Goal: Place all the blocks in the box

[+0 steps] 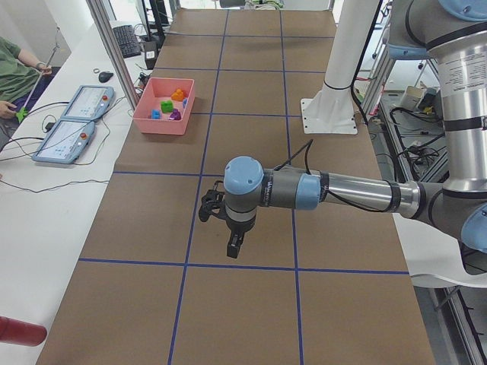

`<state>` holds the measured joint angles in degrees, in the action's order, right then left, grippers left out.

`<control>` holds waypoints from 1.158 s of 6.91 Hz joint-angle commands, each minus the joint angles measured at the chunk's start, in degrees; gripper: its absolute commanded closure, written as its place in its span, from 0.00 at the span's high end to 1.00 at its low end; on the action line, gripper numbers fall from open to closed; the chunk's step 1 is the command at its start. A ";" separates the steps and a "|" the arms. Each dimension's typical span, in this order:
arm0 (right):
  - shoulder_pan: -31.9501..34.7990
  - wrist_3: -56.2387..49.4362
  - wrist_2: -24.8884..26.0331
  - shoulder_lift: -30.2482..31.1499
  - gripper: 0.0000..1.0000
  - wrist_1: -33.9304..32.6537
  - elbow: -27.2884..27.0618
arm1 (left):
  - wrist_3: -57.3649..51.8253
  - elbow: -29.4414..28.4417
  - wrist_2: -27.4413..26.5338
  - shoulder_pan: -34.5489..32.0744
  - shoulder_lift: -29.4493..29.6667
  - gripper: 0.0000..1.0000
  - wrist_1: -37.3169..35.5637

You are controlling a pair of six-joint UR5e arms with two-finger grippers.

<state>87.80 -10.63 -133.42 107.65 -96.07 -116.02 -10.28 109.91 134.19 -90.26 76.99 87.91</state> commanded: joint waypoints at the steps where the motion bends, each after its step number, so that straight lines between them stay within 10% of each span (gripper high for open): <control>1: 0.00 0.00 0.00 -0.77 1.00 0.00 -0.09 | 0.00 0.38 0.02 0.00 -0.09 1.00 0.07; 8: -0.09 0.00 -0.87 -1.92 1.00 0.00 0.09 | 0.18 0.83 -0.24 0.00 0.09 1.00 0.07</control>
<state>87.79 -10.64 -133.69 105.76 -96.06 -115.98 -10.12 110.70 134.07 -90.26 77.05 87.97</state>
